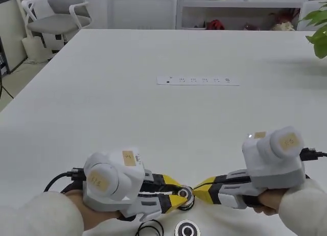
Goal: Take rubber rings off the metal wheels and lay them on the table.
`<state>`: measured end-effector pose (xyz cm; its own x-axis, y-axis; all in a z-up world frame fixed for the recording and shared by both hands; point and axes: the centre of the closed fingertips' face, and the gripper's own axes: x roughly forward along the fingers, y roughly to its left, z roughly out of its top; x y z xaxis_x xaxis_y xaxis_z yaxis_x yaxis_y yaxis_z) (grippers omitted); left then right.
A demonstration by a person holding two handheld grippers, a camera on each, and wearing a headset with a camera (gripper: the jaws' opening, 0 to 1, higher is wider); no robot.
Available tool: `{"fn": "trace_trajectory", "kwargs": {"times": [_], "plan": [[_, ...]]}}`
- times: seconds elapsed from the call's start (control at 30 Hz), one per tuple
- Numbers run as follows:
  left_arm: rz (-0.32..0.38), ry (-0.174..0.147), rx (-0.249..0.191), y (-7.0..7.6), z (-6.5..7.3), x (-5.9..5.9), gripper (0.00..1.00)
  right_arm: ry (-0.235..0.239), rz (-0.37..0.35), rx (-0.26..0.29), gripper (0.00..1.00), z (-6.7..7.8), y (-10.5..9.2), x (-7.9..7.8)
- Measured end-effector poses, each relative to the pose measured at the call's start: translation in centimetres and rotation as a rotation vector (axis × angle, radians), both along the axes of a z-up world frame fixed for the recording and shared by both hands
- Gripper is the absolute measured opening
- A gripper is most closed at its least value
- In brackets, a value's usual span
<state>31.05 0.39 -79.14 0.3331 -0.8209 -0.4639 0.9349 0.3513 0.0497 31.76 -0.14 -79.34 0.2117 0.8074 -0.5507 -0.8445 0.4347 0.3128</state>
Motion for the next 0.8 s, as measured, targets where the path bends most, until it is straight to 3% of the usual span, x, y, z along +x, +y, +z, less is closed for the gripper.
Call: {"fn": "trace_trajectory", "kwargs": {"times": [0.07,0.8], "plan": [[0.001,0.0,-0.001,0.01,-0.01,0.0,0.14,-0.018,0.004,-0.017,0.0,-0.05,-0.05,0.05],[0.004,0.001,-0.006,0.09,-0.01,0.09,0.14,-0.026,0.014,-0.014,0.0,0.29,0.3,0.02]]}}
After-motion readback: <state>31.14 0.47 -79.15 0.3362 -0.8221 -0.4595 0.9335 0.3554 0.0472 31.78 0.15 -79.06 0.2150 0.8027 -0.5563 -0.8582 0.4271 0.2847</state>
